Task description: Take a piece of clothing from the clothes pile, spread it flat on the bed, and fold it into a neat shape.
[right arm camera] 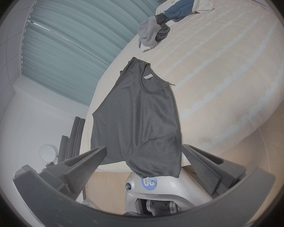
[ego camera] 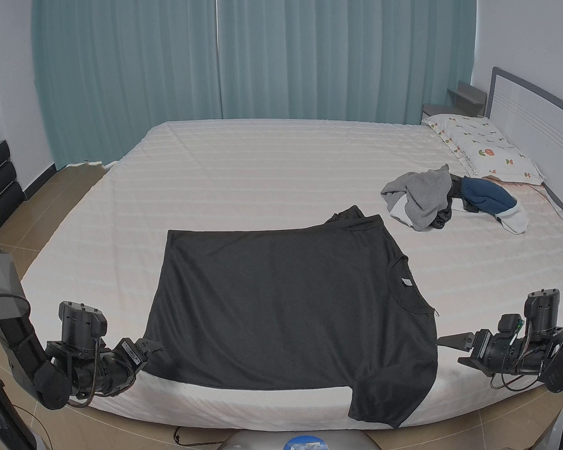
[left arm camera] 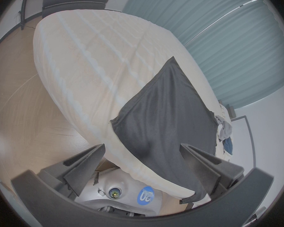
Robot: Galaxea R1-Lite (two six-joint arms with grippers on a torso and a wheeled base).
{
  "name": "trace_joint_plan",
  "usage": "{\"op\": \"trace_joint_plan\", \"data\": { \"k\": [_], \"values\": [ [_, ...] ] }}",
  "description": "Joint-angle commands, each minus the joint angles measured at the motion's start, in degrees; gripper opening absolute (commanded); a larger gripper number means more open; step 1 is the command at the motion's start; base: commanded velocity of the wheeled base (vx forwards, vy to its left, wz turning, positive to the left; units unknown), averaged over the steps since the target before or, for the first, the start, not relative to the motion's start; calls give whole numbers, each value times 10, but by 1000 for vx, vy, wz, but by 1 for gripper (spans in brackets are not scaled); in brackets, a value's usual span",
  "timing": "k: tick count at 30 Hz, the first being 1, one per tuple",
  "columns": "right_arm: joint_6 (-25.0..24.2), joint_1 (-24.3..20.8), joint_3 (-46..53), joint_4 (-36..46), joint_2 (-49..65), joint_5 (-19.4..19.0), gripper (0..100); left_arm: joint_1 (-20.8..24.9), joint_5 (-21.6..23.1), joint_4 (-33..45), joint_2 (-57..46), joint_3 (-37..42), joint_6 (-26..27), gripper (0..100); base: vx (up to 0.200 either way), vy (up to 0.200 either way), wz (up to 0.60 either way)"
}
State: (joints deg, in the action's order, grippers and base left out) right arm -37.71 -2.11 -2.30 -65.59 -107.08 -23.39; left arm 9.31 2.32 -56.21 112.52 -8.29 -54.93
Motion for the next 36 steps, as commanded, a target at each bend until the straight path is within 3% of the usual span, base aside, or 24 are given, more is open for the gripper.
{"op": "trace_joint_plan", "data": {
  "k": [1,10,24,25,36],
  "values": [
    [0,0,0,0,-8,-1,100,-3,-20,-45,82,-1,3,100,0,0,0],
    [0,0,0,-1,-12,1,100,-11,-48,-169,166,-2,14,100,0,0,0],
    [1,0,-1,-1,-20,1,100,-37,-49,-176,169,-13,12,100,0,0,0],
    [1,1,-1,-1,-20,1,100,-37,-49,-176,169,-12,12,0,0,0,0],
    [2,0,1,0,-21,4,100,-32,-52,-176,157,34,15,0,0,0,0]
  ]
}}
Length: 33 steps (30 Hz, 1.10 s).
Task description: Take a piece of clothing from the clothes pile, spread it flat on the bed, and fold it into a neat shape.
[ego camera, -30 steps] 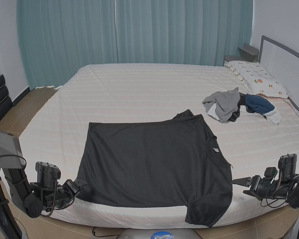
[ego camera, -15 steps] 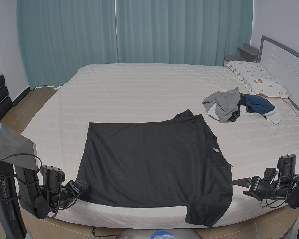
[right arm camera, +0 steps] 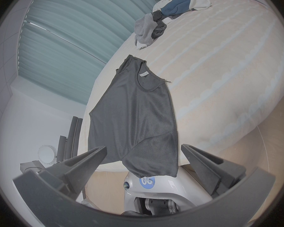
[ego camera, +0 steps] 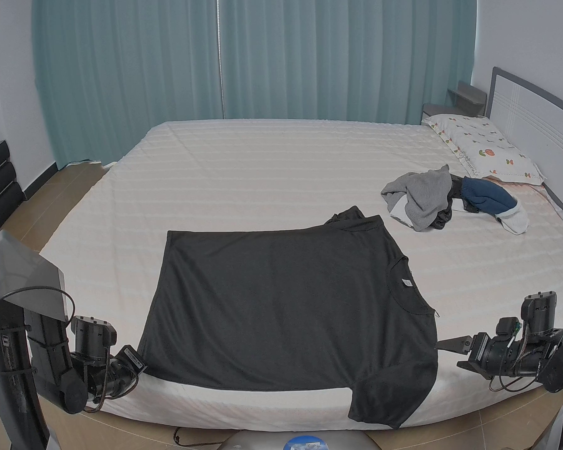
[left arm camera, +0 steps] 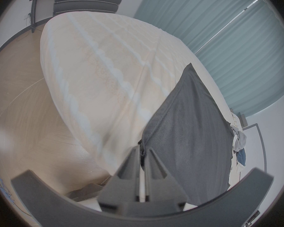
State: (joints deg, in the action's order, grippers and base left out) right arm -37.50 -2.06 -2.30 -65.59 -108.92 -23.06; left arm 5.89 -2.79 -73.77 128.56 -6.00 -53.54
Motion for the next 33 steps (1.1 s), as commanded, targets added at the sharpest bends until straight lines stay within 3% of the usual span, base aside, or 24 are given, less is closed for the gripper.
{"op": "trace_joint_plan", "data": {
  "k": [1,6,18,26,33],
  "values": [
    [1,0,1,0,-3,0,100,1,-4,-2,-5,15,2,0,0,0,0],
    [25,4,2,0,-15,0,100,-11,-8,-2,-19,37,48,0,0,0,0],
    [49,1,-12,-15,-91,0,100,-27,-8,-2,-18,37,56,0,0,0,0],
    [42,0,-37,-156,-234,4,100,-33,-5,-2,-20,35,56,0,0,0,0],
    [41,4,-43,-238,-294,6,100,-31,-3,-2,-15,34,56,0,0,0,0]
  ]
}}
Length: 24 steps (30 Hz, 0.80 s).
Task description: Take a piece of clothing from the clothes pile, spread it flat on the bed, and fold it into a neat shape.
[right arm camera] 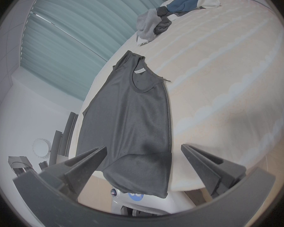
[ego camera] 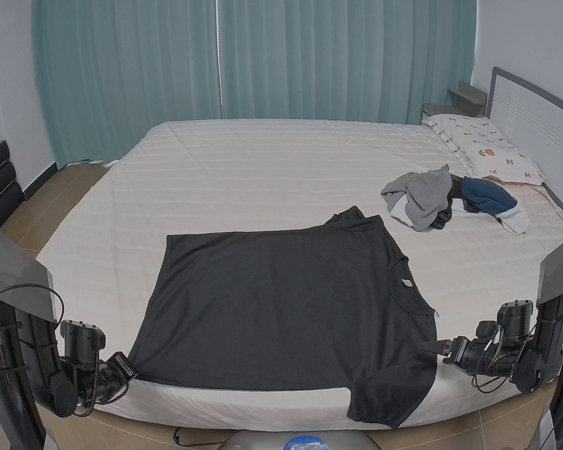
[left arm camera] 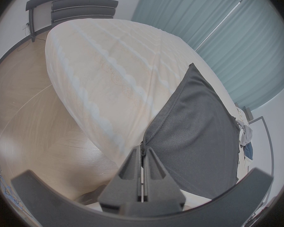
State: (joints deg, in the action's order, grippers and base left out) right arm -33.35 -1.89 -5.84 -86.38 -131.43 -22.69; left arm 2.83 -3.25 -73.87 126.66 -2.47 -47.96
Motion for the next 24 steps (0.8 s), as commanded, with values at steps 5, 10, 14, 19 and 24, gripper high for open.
{"op": "trace_joint_plan", "data": {
  "k": [5,10,14,19,24],
  "values": [
    [-1,6,-31,-33,-70,5,0,1,2,0,3,0,-1,0,0,0,0],
    [-1,10,-58,-33,-60,6,0,2,2,0,3,1,-1,0,0,0,0],
    [-1,17,-86,-33,-62,8,0,6,4,0,4,-1,-5,0,0,0,0],
    [-1,19,-116,-33,-54,8,0,10,4,0,4,-2,-6,0,0,0,0],
    [-1,18,-146,-27,-49,7,0,10,4,0,4,-2,-6,0,0,0,0]
  ]
}}
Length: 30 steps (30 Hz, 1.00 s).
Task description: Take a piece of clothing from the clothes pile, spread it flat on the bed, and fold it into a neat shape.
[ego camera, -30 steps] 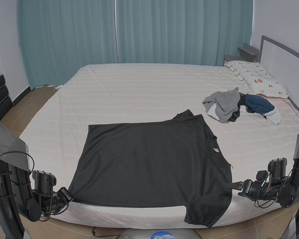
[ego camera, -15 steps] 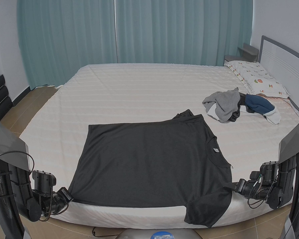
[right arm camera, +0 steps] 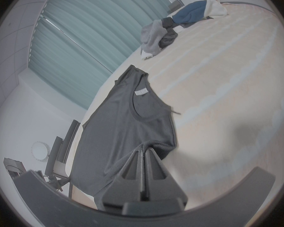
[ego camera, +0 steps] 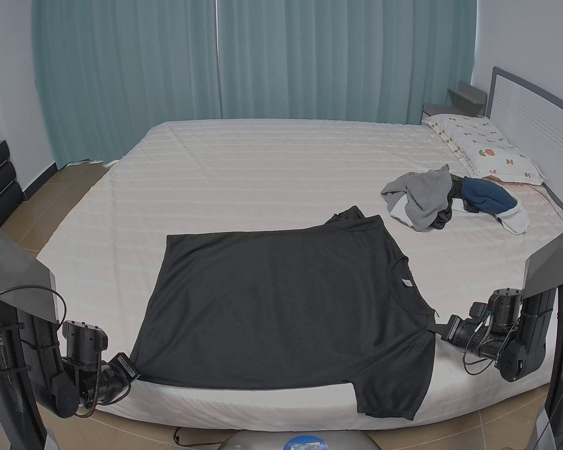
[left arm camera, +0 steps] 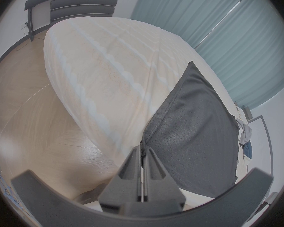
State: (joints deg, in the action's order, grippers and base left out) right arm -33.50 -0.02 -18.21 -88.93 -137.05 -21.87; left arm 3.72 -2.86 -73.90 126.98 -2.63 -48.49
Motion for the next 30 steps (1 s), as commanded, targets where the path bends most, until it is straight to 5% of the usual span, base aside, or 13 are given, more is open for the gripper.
{"op": "trace_joint_plan", "data": {
  "k": [1,11,12,22,30],
  "values": [
    [0,-1,-28,-1,6,-1,0,1,1,0,1,0,-1,0,0,0,0],
    [1,-9,-79,23,-11,-1,0,3,5,0,2,1,-1,0,0,0,0],
    [1,-9,-81,23,-15,-1,100,3,5,0,2,1,-1,0,0,0,0],
    [-1,7,-34,10,11,-6,100,3,6,0,2,0,-1,0,0,0,0],
    [9,-25,129,-9,21,-63,100,3,6,0,0,2,0,0,0,0,0]
  ]
}}
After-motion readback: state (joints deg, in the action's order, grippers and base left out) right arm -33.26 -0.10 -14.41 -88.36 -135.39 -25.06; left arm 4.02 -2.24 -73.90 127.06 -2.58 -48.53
